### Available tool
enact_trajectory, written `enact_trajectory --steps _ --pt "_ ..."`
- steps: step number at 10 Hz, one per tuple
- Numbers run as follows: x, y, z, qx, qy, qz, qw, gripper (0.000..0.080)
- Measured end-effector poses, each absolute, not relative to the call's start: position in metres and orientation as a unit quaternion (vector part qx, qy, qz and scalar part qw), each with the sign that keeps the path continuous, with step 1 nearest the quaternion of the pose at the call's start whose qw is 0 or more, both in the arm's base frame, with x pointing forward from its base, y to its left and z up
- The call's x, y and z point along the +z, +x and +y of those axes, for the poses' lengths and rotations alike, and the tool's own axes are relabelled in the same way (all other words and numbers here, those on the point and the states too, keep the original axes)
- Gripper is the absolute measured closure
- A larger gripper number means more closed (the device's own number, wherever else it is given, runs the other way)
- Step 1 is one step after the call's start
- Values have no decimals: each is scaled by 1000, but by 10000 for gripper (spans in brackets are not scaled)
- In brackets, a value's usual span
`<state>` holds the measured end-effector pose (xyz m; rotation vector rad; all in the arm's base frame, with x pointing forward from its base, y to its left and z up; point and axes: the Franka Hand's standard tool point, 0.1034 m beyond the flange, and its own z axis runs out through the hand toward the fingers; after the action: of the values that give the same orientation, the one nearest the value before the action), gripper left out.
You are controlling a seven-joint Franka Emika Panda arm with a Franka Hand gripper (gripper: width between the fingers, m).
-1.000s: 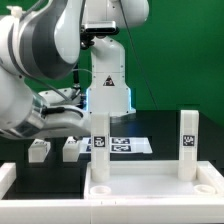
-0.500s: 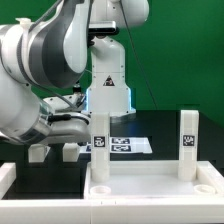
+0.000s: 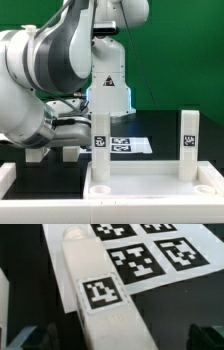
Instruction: Assemble desk
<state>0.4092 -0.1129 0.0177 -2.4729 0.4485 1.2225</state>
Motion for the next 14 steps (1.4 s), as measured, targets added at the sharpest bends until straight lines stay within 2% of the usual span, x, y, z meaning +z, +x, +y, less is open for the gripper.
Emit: enact_trajectory --steps 3,5,14 --pt "18 409 -113 431 -872 158 173 163" --pt "18 409 -113 431 -872 158 173 512" --pt "18 409 -113 431 -872 158 173 512"
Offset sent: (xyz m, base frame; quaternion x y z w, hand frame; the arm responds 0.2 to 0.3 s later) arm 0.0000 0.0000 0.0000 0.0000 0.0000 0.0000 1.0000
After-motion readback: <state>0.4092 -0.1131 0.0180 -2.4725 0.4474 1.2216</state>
